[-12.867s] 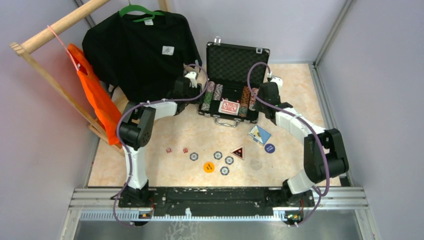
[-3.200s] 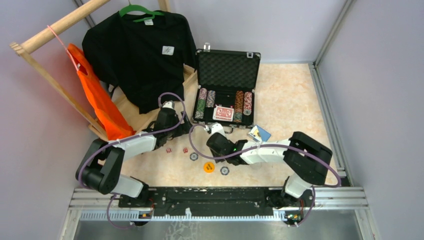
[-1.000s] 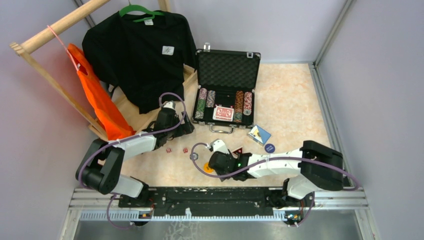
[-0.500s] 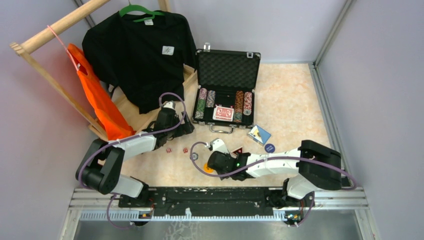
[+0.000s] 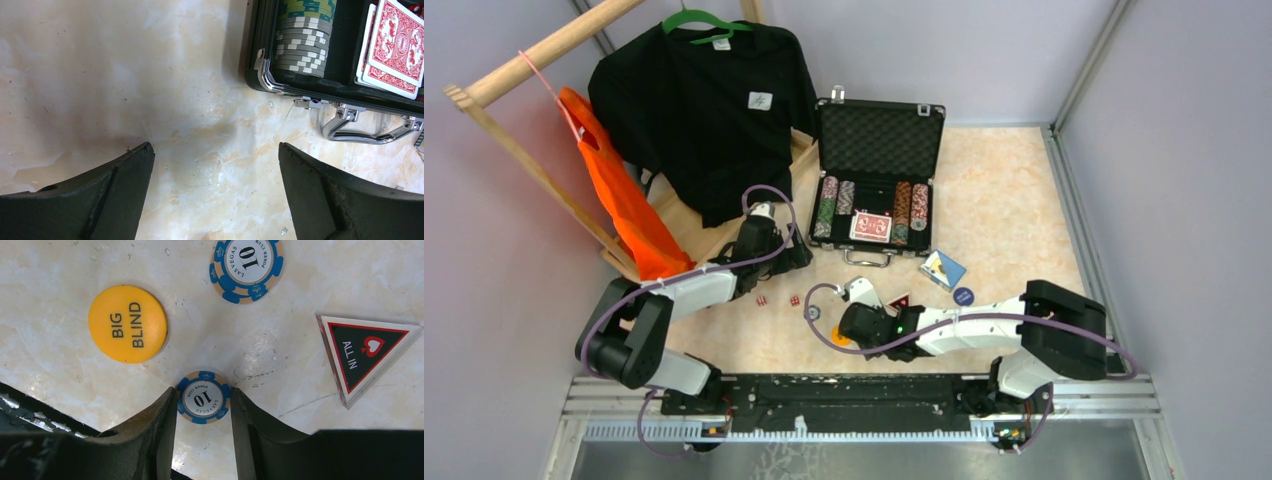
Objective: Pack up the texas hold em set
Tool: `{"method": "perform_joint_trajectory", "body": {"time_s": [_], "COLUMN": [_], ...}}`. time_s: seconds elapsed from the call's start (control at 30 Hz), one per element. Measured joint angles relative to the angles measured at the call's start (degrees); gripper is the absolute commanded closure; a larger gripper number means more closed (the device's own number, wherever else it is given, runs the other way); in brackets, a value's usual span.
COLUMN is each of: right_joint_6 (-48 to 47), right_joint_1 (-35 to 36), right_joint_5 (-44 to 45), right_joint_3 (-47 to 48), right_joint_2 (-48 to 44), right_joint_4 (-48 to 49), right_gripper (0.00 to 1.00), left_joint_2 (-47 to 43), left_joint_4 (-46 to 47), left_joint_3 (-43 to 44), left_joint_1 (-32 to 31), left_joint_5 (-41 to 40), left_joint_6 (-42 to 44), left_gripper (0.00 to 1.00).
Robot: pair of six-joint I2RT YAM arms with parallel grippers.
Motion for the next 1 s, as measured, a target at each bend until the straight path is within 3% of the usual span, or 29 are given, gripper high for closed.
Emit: {"method": "perform_joint_trajectory", "body": {"time_s": [0.37, 0.63, 1.0], "right_joint_6": [-1.9, -5.7, -12.3], "right_joint_1": [-1.3, -6.2, -10.2], "right_joint_5": [0.7, 0.0, -1.3], "right_joint_3": [1.9, 2.7, 9.9], "right_joint_2": [0.0, 0.2, 5.4], "right_joint_4": [-1.5, -0.1, 1.6], "right_gripper": [0.66, 0.66, 0.66], "left_joint_2": [0.0, 0.0, 0.0], "left_joint_4": [0.0, 0.0, 0.0], "left_joint_3": [0.0, 0.0, 0.0], "left_joint_1": [0.0, 0.0, 0.0], "left_joint_5": [0.0, 0.0, 0.0], "left_joint_6": [0.0, 0.0, 0.0], "left_gripper": [0.01, 0.01, 0.01]}}
